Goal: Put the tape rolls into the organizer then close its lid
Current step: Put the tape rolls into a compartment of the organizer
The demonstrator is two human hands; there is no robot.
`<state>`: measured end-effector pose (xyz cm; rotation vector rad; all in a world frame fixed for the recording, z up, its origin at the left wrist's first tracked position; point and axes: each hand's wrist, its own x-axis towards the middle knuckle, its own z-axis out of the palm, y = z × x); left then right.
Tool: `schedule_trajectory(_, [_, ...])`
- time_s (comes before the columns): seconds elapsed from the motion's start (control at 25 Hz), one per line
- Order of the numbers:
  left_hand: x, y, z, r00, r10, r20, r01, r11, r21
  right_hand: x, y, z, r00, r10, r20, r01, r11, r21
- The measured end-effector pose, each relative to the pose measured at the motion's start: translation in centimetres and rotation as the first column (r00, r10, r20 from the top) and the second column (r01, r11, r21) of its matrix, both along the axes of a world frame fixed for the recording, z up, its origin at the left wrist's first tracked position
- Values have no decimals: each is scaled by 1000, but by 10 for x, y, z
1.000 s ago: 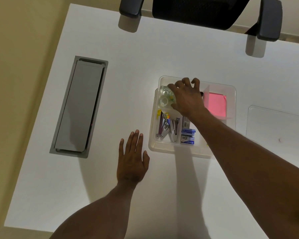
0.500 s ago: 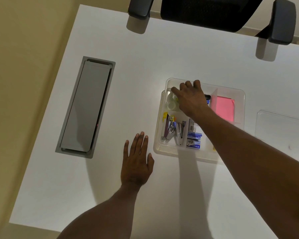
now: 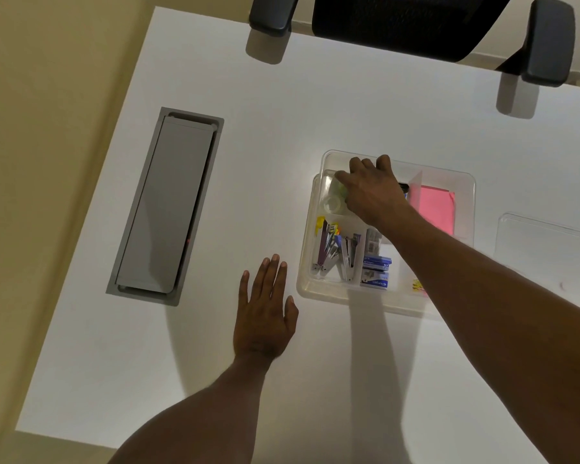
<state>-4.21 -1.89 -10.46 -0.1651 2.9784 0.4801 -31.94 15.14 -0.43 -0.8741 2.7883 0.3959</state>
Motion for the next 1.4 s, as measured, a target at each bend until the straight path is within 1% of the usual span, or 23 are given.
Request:
schedule_trajectory(0.12, [0, 0, -2, 1000, 3, 0, -3, 1000, -7, -2, 1, 4, 1000, -12, 5, 12, 1000, -8])
schedule_trajectory(0.28, [1, 0, -2, 1000, 1, -6, -1, 1000, 0, -2, 6, 4, 999, -22, 50, 25, 998, -50])
schedule_trajectory(0.44, [0, 0, -1, 1000, 3, -13, -3, 1000, 10, 5, 12, 8, 999, 1, -37, -5, 992, -129])
schedule_trajectory(0.52, [0, 0, 0, 1000, 3, -12, -3, 1000, 19, 7, 14, 11, 999, 32, -39, -39, 981, -189])
schedule_trajectory(0.64, [0, 0, 1, 1000, 1, -10, 0, 1000, 26, 8, 16, 15, 985, 170, 18, -160, 957, -241])
schedule_trajectory(0.72, [0, -1, 2, 1000, 3, -6, -3, 999, 32, 5, 16, 17, 967, 247, 70, -229, 953, -196])
schedule_trajectory(0.92, [-1, 0, 4, 1000, 7, 4, -7, 999, 42, -2, 7, 16, 935, 330, 127, -318, 942, -104])
schedule_trajectory(1.08, [-1, 0, 6, 1000, 5, 13, -5, 999, 39, -5, 5, 16, 920, 362, 147, -356, 932, -66])
schedule_trajectory(1.28, [-1, 0, 7, 1000, 7, 17, -7, 999, 41, -13, 0, 20, 891, 412, 192, -427, 903, 46])
schedule_trajectory(1.4, [-2, 1, 6, 1000, 7, 17, -8, 999, 41, -12, 2, 19, 890, 408, 205, -426, 903, 52])
